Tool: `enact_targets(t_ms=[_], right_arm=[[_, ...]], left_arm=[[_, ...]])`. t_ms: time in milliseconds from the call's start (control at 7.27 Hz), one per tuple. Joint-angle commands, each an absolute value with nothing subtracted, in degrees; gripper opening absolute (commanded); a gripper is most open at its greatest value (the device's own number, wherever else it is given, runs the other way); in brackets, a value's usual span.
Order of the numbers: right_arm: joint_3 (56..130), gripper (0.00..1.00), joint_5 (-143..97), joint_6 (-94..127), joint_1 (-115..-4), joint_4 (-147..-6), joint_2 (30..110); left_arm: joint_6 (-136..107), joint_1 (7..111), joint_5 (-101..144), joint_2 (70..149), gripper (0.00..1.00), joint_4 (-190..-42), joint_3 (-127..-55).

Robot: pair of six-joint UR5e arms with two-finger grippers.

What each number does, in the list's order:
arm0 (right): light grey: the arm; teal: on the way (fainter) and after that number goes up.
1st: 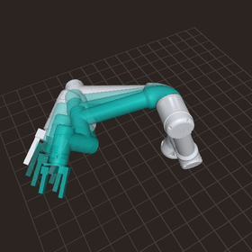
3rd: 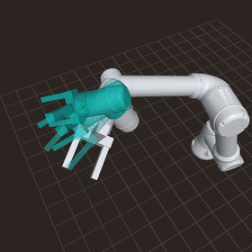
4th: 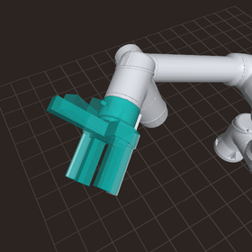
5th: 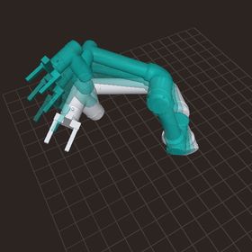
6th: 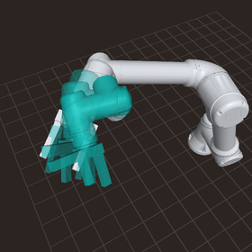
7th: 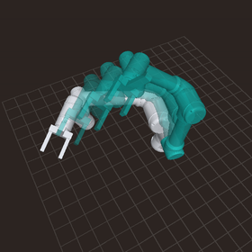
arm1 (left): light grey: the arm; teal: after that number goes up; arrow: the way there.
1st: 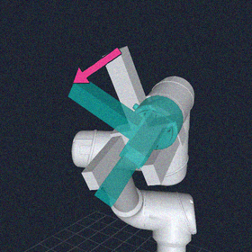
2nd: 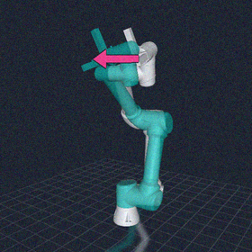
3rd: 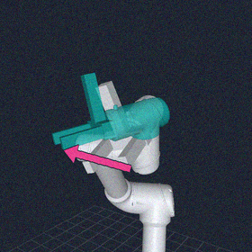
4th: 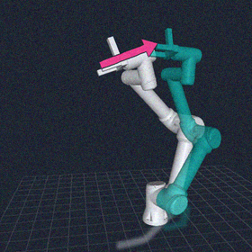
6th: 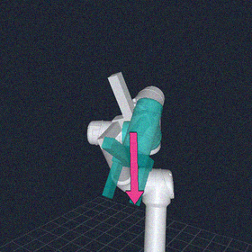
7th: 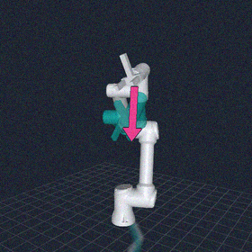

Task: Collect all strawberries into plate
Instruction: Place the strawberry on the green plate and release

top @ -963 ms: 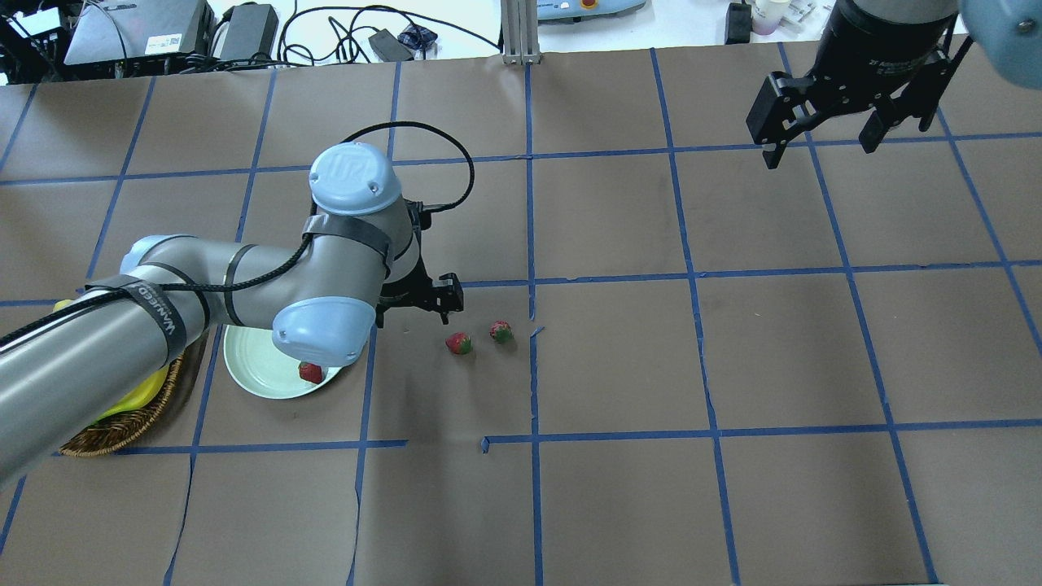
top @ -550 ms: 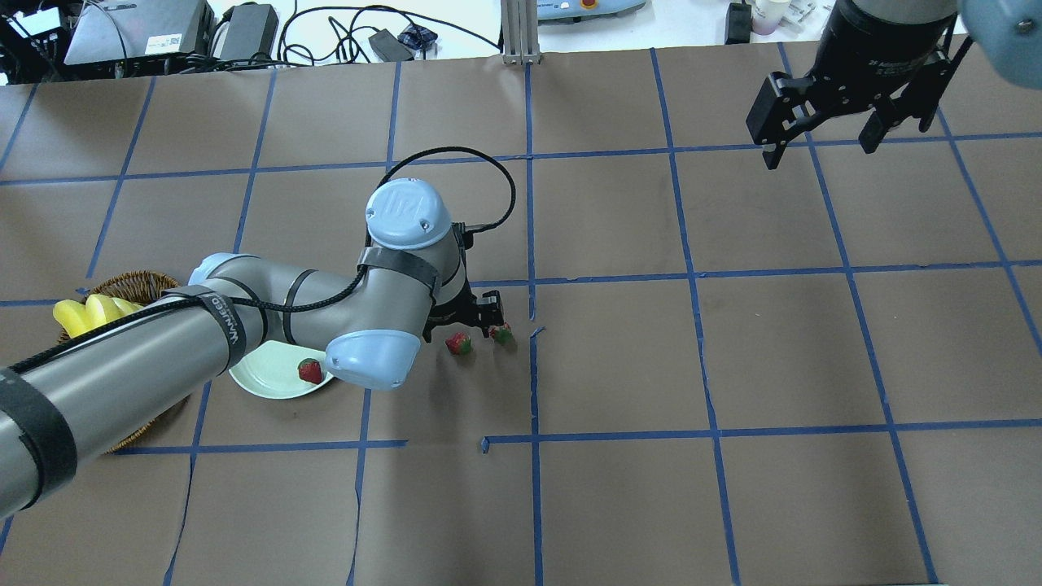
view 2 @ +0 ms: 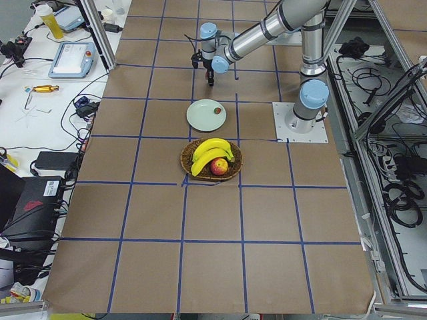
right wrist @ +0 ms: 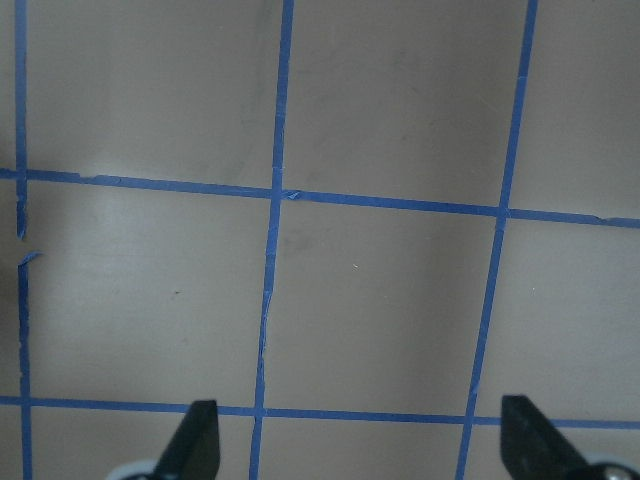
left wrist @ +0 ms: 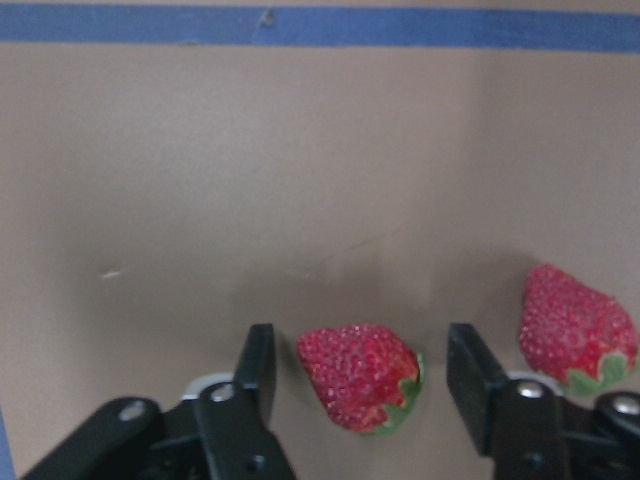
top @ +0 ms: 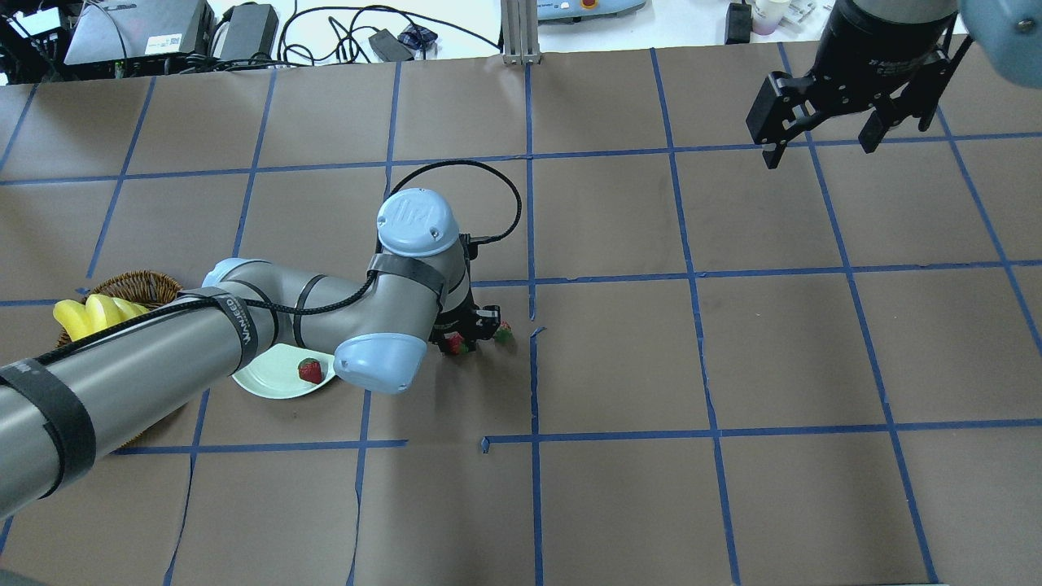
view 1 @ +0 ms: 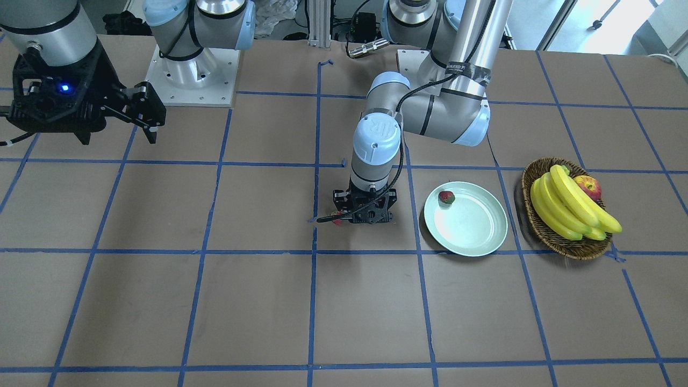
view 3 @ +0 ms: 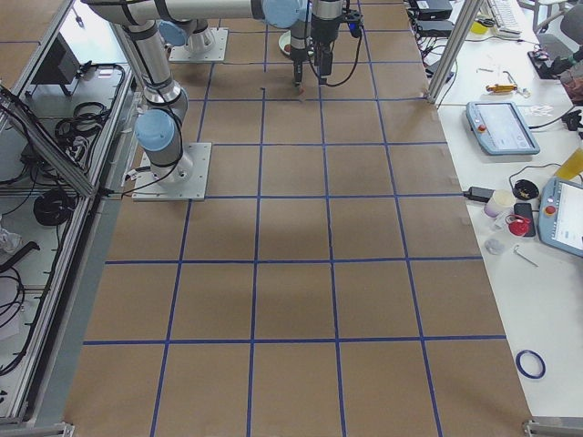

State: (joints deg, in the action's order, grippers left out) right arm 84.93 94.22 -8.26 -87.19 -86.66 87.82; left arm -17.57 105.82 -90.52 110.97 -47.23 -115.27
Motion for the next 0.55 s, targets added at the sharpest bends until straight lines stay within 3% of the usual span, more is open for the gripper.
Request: enact_targets(t_ms=[0, 413], right_arm=[[84.9, 1.0, 94.2, -8.3, -87.2, -86.7, 87.8], [84.9, 1.0, 94.2, -8.2, -87.2, -86.7, 87.9]], left_arm=[[-16.0, 105.6, -90.8, 109.3, 0.04, -50.1, -114.6], [-2.6, 94.0, -95.2, 104.7, 0.05, -64.7, -109.9]])
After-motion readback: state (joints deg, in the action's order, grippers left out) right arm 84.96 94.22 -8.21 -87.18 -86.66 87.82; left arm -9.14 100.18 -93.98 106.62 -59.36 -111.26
